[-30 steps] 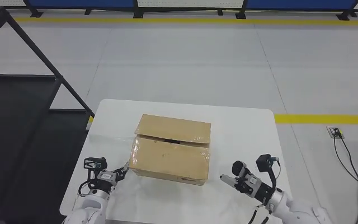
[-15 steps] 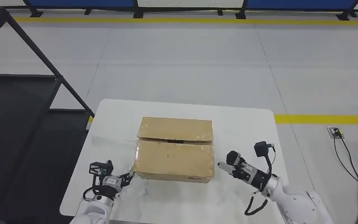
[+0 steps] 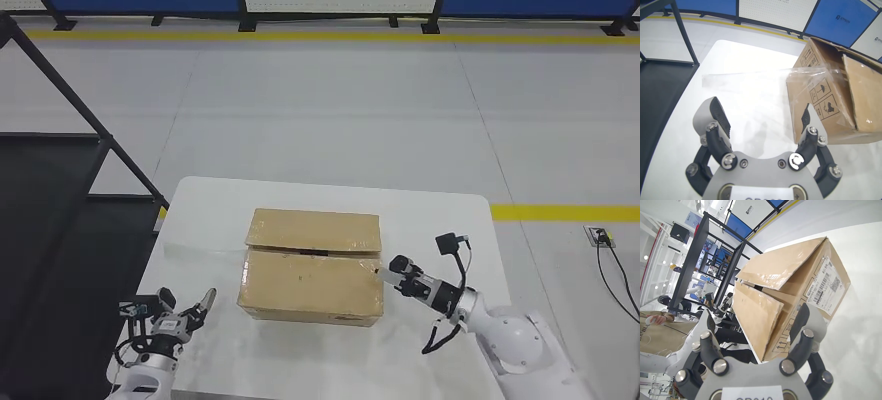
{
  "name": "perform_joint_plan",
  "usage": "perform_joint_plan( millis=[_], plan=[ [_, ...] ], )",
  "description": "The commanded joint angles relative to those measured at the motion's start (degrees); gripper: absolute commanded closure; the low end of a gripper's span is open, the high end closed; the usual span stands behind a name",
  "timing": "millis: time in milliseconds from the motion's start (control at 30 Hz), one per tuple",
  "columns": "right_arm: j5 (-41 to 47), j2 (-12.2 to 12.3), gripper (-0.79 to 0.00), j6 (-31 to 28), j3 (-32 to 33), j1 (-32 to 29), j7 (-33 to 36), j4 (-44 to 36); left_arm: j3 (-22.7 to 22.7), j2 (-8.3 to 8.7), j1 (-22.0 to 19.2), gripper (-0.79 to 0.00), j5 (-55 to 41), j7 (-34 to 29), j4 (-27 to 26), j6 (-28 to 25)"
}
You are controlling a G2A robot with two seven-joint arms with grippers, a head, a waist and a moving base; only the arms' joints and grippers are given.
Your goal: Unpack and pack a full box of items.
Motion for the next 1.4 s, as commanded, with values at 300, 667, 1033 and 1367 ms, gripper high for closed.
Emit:
perform_joint_plan(
  millis=[300,667,1033,1367],
  plan=[
    [11.1,0.4,-0.785,-8.6,-0.4,2.6,8.9,3.1,-1.5,-0.08,1.0,-0.785,-1.2,-0.6,-1.2,-0.8],
    [23.3,2.6,-0.785,-18.3,3.0,-1.6,24.0,-2.4,-0.4,-0.28,1.6,-0.785,0.6,-0.5,-4.6,-1.4],
    [12.6,6.5,-0.785,-18.2,0.3,-6.2,24.0,-10.2,-4.1,0.34,6.1,-0.785,-1.1,-0.7,-10.6,-13.3],
    [12.1,7.6,-0.785,-15.7,-3.1,-3.9,20.5,-5.8,-6.5,1.63,8.4,-0.785,8.3,-3.7,-10.6,-26.7]
  ],
)
